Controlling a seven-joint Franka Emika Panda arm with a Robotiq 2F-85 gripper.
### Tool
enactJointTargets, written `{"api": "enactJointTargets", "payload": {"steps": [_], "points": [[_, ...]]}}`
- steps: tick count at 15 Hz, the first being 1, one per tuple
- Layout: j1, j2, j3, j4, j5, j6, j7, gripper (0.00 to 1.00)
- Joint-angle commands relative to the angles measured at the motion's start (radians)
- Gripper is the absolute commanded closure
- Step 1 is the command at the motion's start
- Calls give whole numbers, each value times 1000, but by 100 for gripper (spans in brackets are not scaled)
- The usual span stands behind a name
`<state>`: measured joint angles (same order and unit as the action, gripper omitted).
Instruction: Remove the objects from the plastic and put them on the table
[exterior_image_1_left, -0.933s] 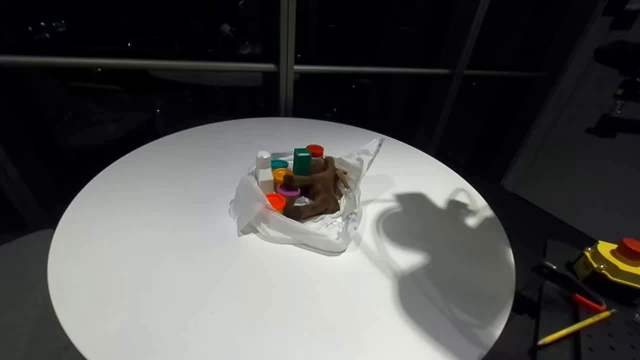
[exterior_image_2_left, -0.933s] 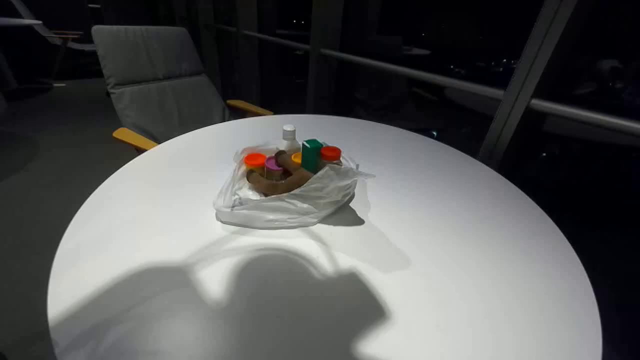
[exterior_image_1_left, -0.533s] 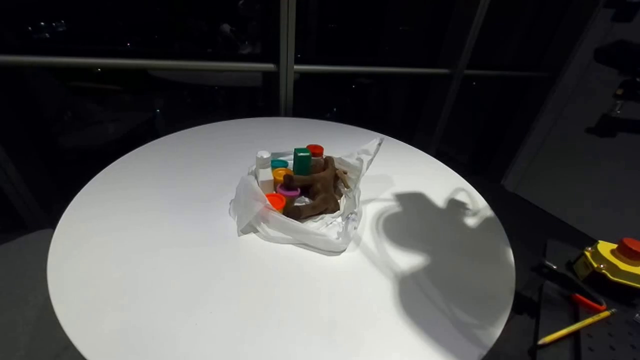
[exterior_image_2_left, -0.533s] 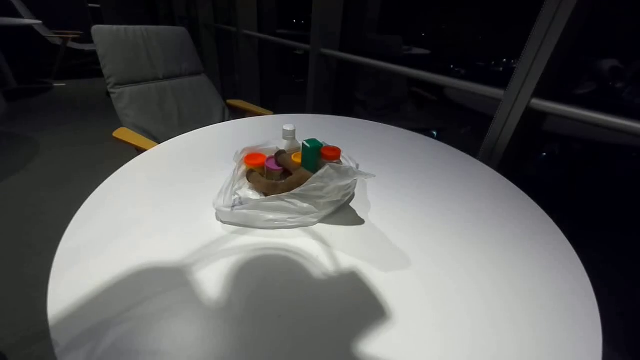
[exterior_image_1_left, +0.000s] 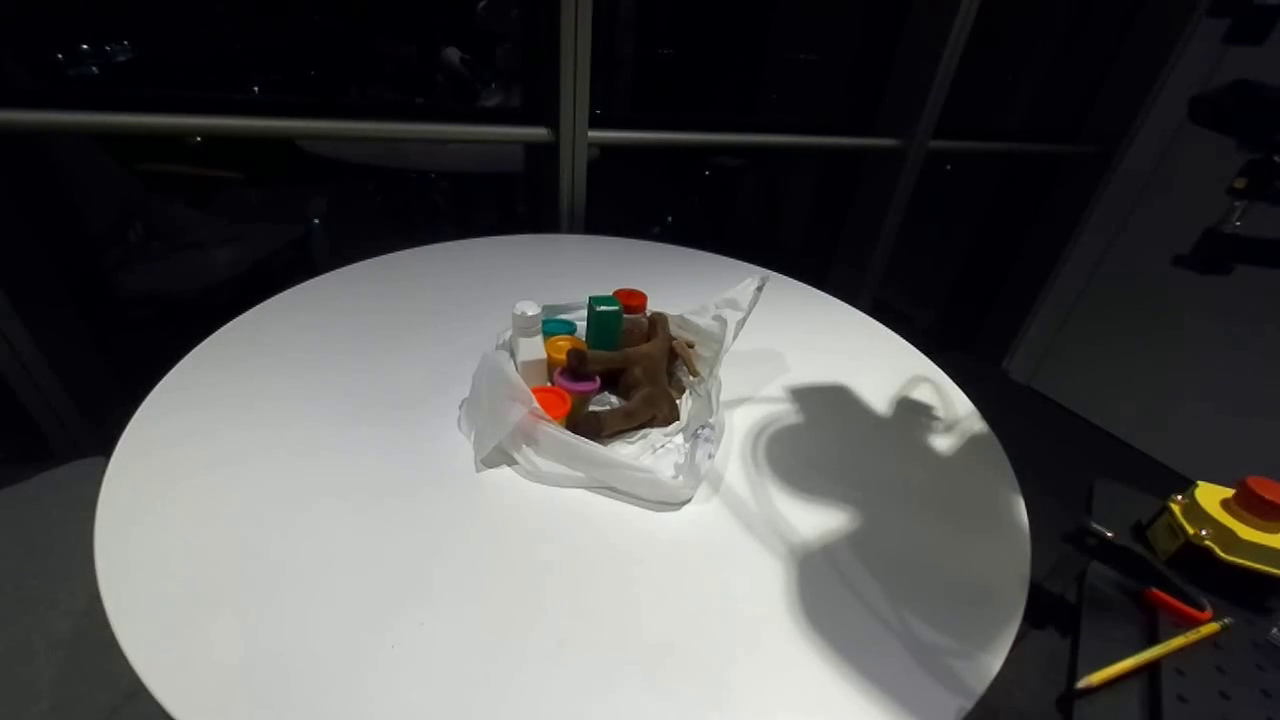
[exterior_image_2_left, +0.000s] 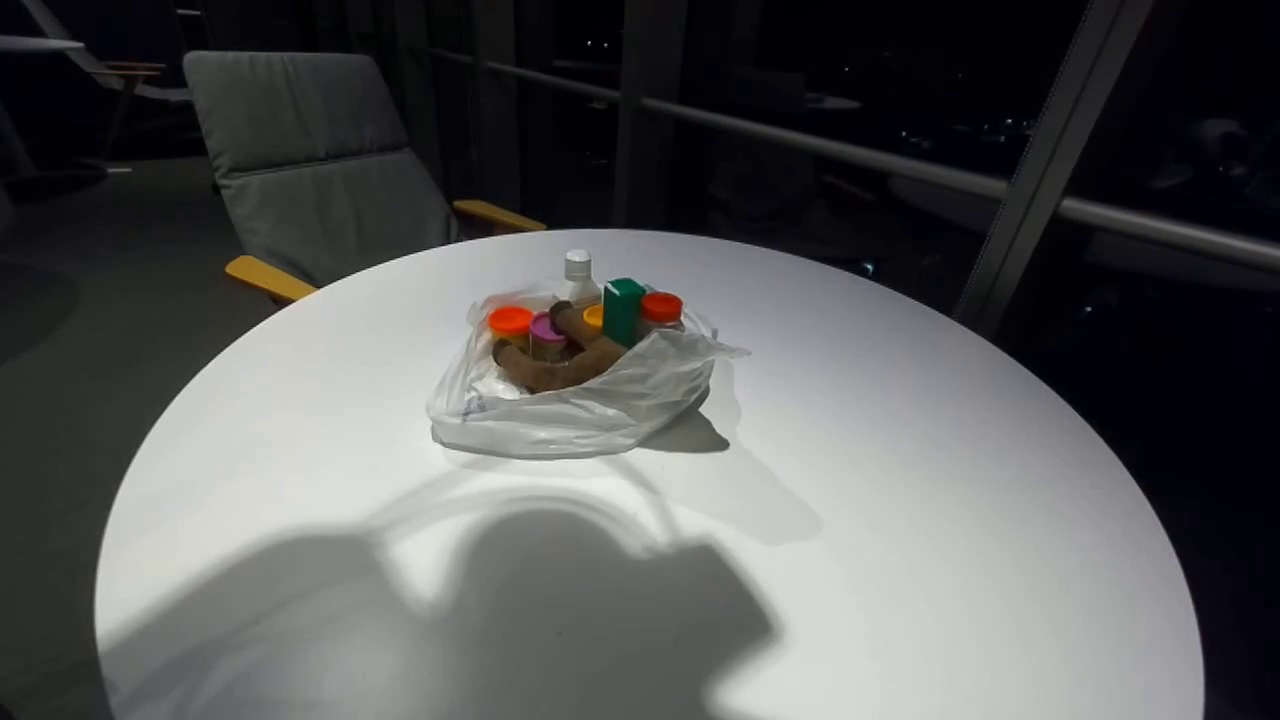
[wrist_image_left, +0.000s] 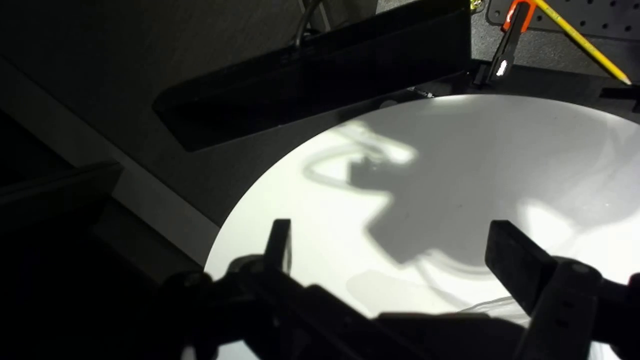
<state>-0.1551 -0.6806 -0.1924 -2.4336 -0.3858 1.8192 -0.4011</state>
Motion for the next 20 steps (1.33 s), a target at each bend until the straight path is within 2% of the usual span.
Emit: {"api": "enactJointTargets", "payload": {"steps": [1, 5, 9, 14, 18, 20], "points": [[38, 43, -2, 23, 18, 21, 24, 0], [109, 188, 35, 91, 100, 54, 67, 0], [162, 394, 96, 152, 249, 180, 216, 0], [187, 682, 179, 236, 327, 384, 374, 0], [192, 868, 210, 314, 414, 519, 417, 0], [197, 944, 219, 362, 419, 567, 435, 0]]}}
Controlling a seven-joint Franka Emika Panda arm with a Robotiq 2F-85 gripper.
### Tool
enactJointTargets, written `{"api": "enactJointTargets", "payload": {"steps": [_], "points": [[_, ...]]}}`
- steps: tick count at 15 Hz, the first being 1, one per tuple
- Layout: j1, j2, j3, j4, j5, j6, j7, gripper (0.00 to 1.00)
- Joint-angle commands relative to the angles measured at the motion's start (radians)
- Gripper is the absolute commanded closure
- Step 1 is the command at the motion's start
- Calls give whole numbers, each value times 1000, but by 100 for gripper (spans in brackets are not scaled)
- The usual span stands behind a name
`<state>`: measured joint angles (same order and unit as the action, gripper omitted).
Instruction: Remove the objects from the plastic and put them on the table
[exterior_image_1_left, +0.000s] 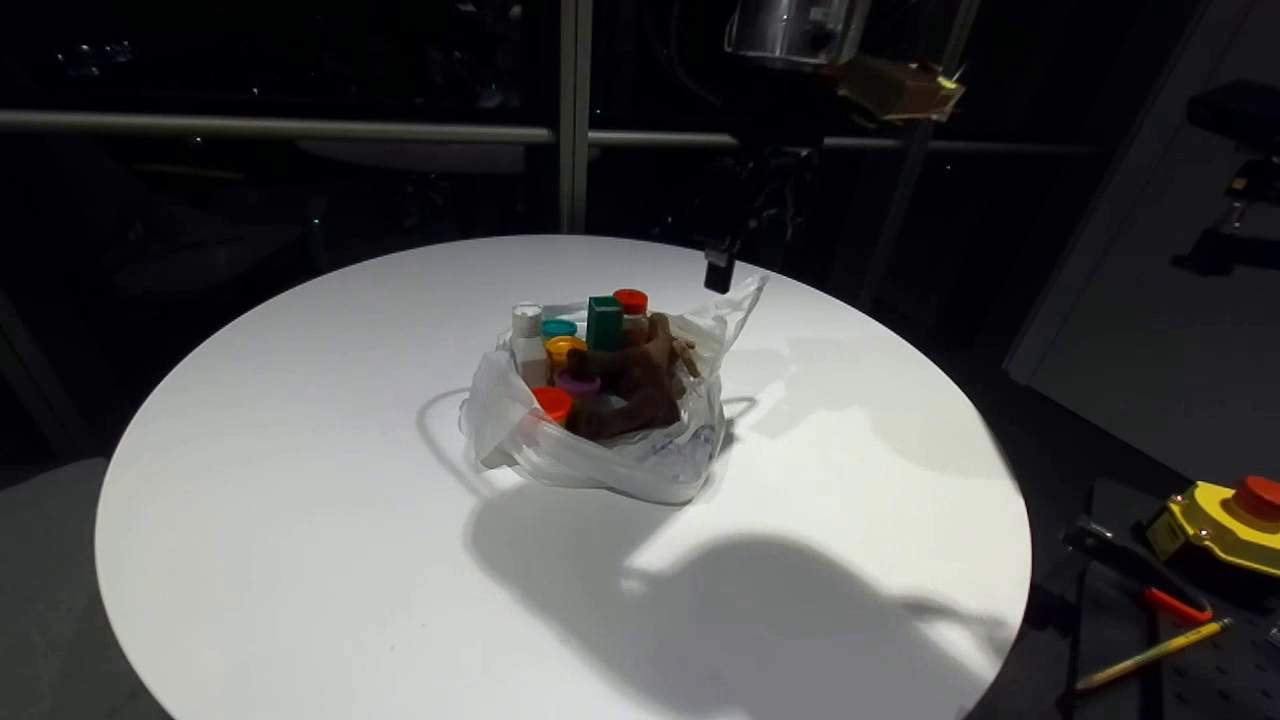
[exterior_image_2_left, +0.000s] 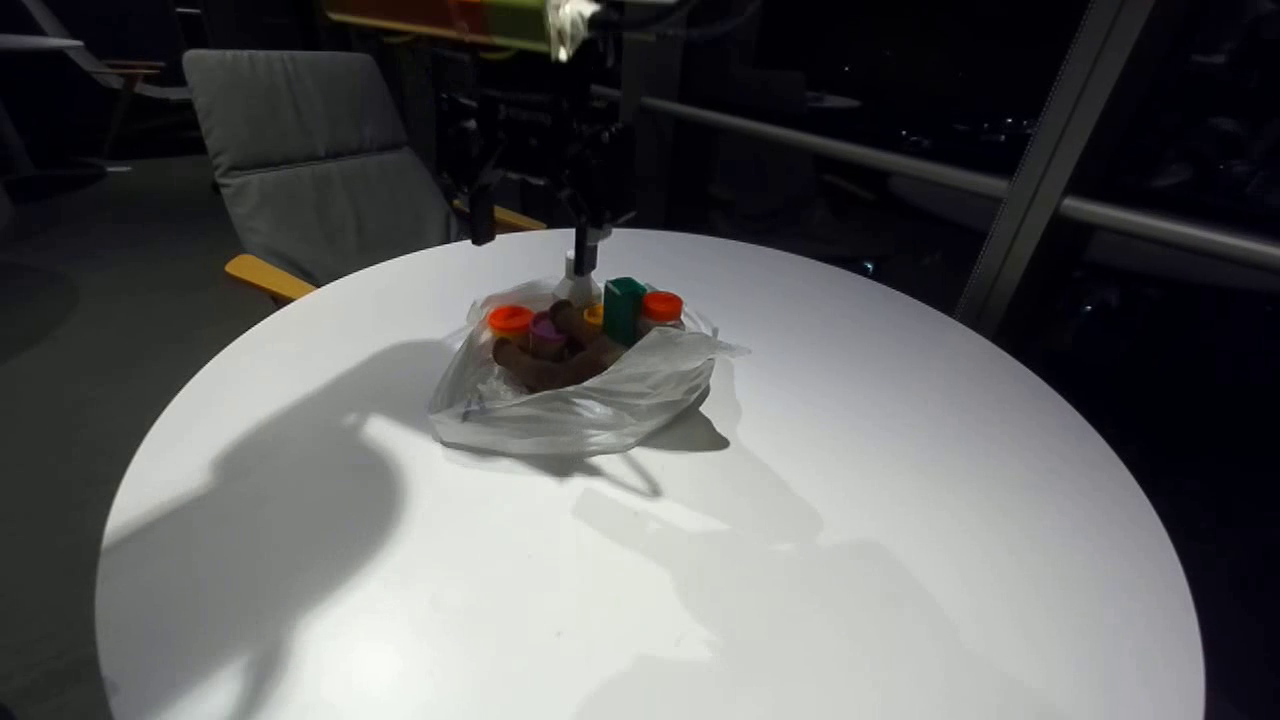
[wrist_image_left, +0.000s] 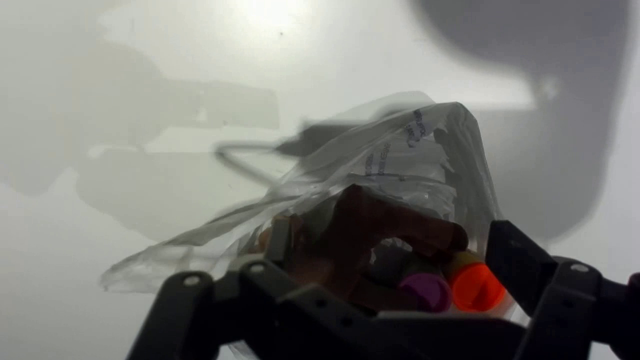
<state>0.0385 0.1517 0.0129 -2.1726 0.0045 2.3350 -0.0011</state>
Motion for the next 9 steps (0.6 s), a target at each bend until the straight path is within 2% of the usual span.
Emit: {"api": "enactJointTargets", "payload": {"steps": [1, 4, 9], "points": [[5, 144, 18, 124, 41, 83, 48, 0], [12, 227, 19, 198, 62, 146, 115, 0], [33, 329, 3, 315, 46, 166, 204, 0]]}}
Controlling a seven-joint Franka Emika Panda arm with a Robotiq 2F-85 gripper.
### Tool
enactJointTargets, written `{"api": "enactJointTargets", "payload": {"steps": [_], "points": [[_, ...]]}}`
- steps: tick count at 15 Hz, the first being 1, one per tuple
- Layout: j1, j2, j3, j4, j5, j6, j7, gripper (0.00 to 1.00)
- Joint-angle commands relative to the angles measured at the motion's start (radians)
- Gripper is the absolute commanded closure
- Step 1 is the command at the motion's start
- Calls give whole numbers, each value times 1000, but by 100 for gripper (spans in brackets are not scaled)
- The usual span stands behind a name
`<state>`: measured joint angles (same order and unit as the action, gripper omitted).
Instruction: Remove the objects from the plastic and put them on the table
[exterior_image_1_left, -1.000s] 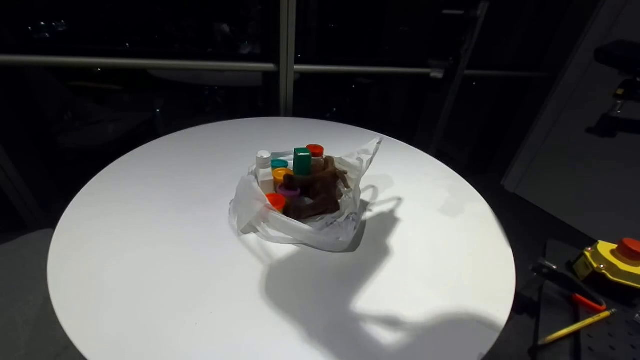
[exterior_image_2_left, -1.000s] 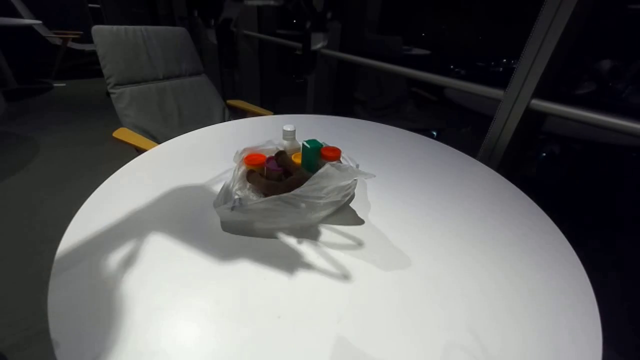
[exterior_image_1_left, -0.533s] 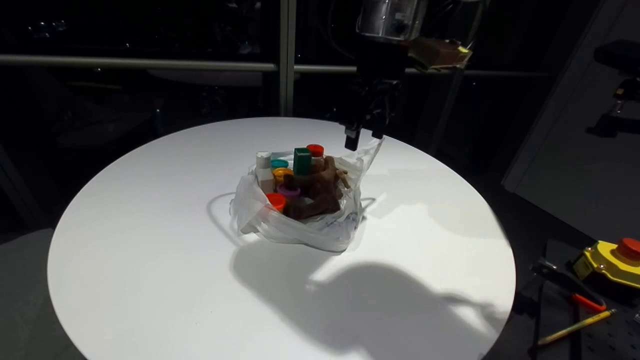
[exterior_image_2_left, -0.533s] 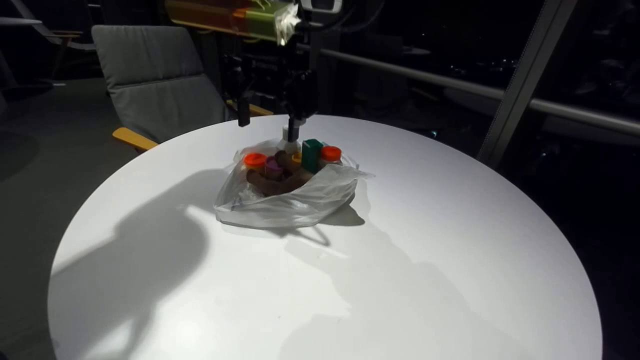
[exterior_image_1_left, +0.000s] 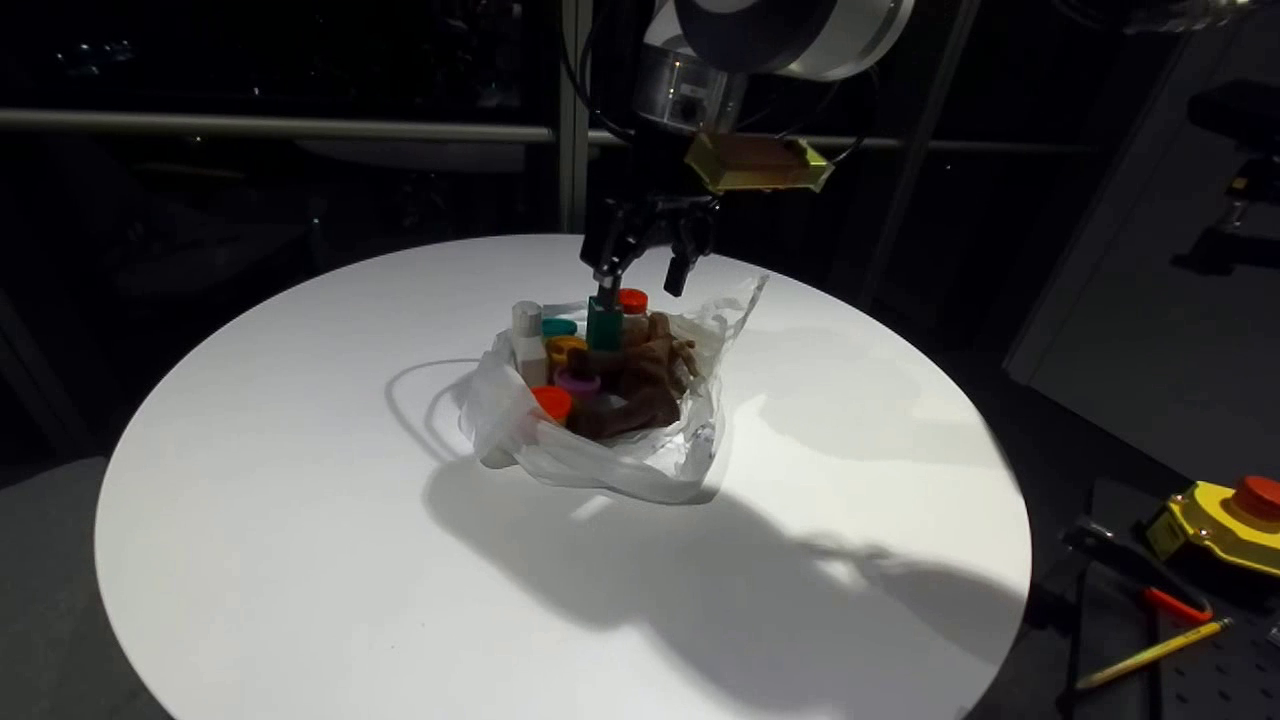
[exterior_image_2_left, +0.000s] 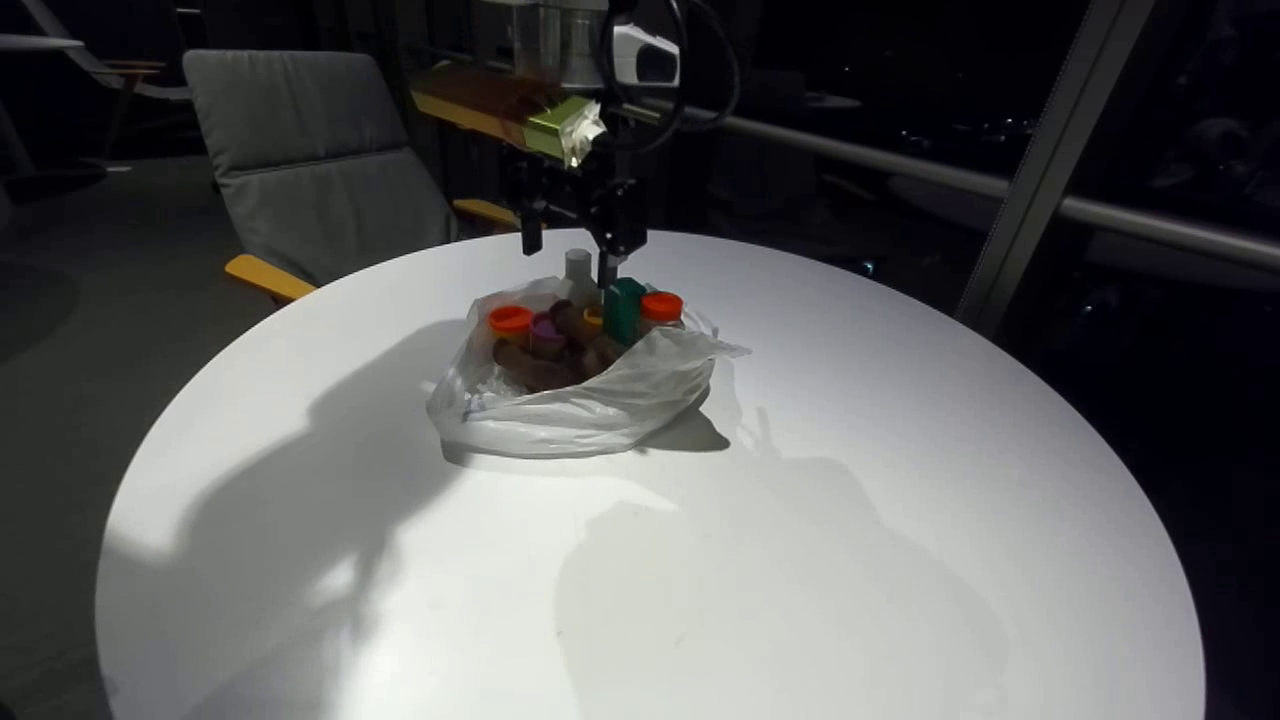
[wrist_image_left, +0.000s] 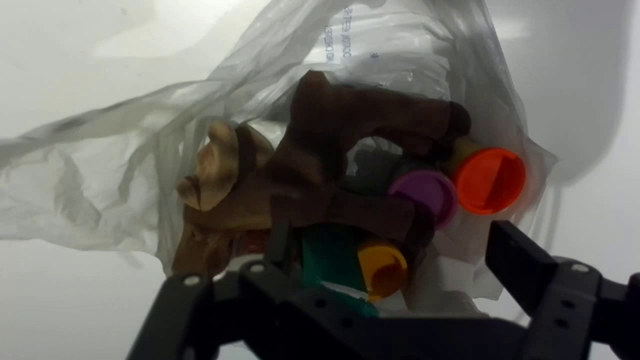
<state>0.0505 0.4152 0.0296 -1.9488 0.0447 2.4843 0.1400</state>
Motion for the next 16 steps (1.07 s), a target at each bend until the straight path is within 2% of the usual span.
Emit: {"api": "enactJointTargets", "payload": {"steps": [1, 6, 14, 15, 16], "points": [[25, 84, -18, 112, 5, 20, 85, 0], [61, 157, -52, 180, -20, 38, 174, 0], [105, 236, -114, 258, -54, 34, 246, 0], [108, 243, -118, 266, -57, 34, 249, 4], [111, 246, -120, 269, -59, 34, 253, 26]]}}
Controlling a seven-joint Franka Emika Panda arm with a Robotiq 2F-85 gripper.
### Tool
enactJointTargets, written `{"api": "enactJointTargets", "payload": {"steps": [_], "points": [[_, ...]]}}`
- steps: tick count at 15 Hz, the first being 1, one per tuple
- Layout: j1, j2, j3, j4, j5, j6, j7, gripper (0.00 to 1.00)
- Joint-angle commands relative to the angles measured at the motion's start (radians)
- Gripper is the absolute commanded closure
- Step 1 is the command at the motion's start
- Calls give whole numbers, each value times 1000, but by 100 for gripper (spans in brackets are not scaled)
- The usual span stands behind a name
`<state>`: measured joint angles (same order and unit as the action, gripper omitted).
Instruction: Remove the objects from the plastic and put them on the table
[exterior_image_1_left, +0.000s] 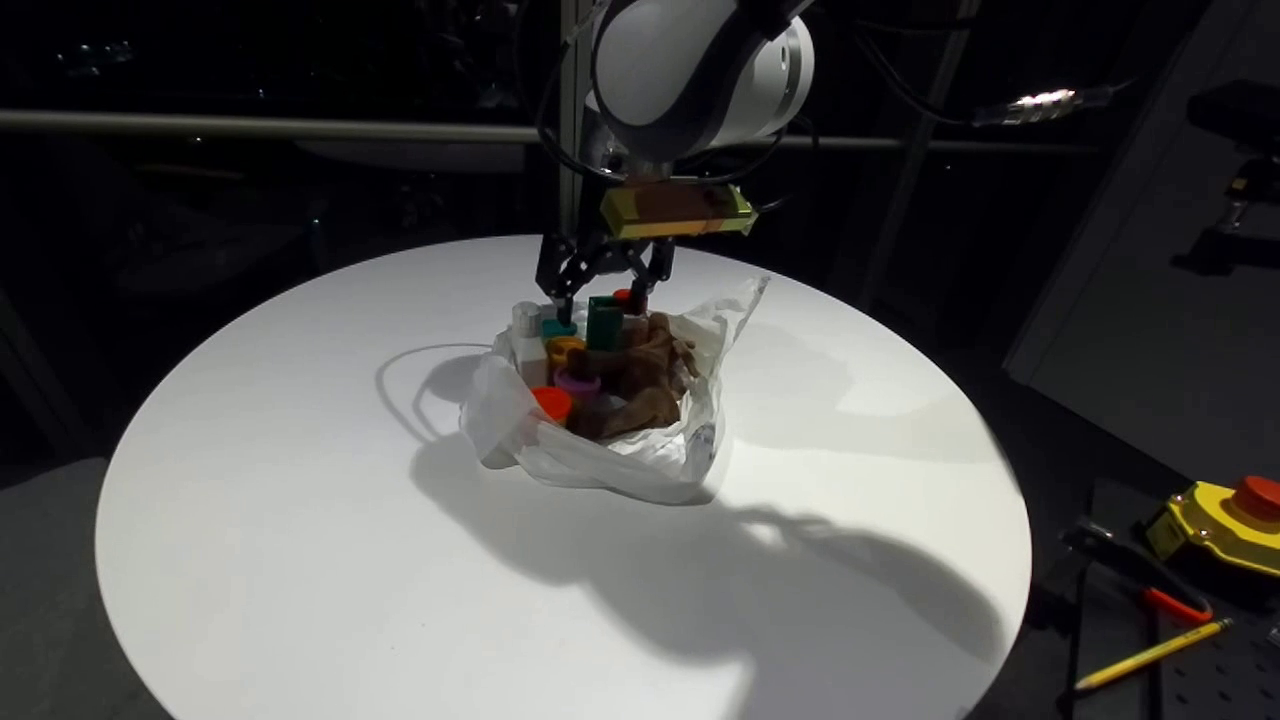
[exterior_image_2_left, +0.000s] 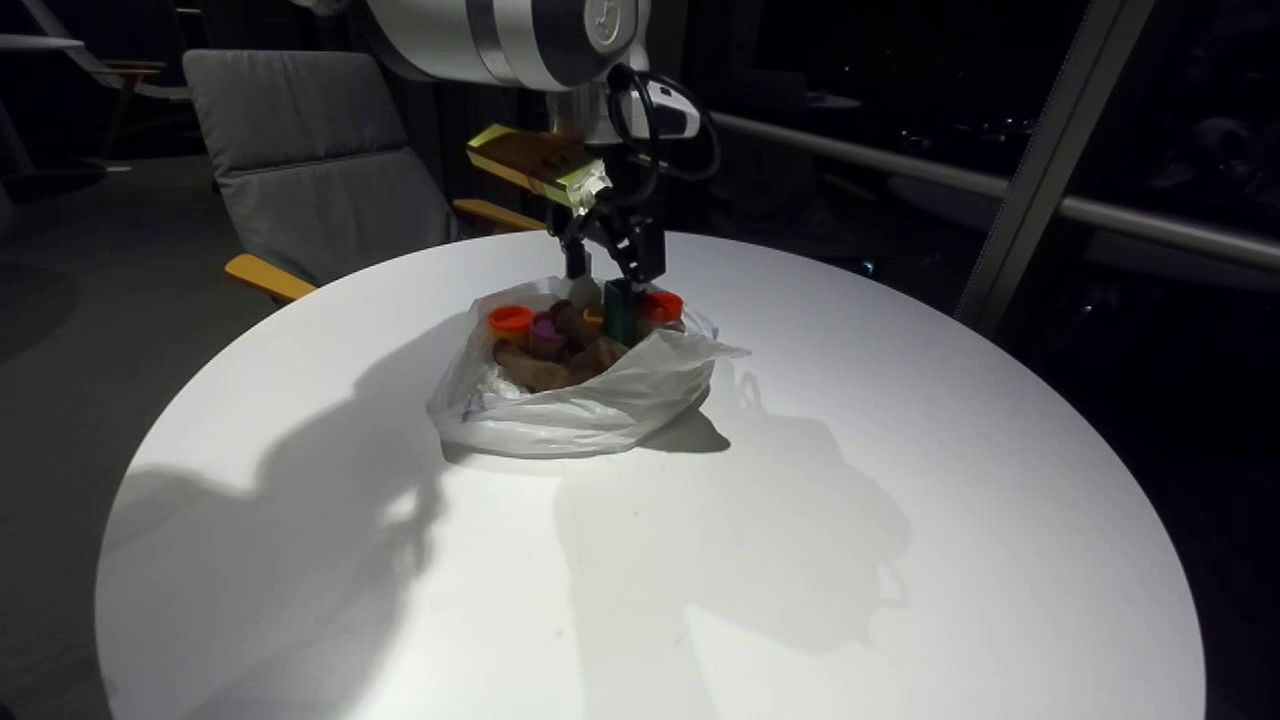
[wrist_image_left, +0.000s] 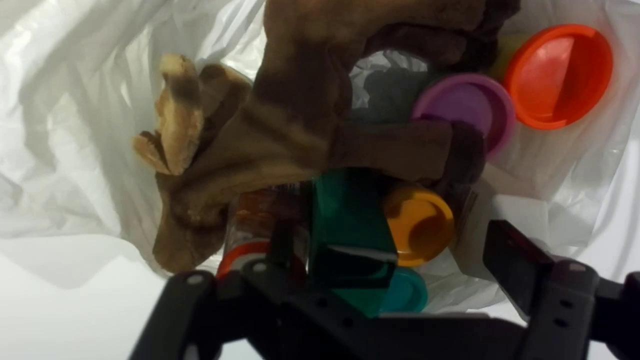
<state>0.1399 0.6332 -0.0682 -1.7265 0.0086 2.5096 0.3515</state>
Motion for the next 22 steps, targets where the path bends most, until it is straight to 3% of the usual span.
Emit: {"api": "enactJointTargets", "payload": {"steps": [1, 2, 9, 14, 22], "points": [[24, 34, -25, 52, -26, 11, 45, 29], [26, 38, -27, 57, -27, 9, 48, 32], [48, 40, -58, 59, -62, 25, 86, 87], [61, -10, -60, 30, -63, 12, 105, 90], [38, -288, -54, -143, -58, -18, 119, 90]]}}
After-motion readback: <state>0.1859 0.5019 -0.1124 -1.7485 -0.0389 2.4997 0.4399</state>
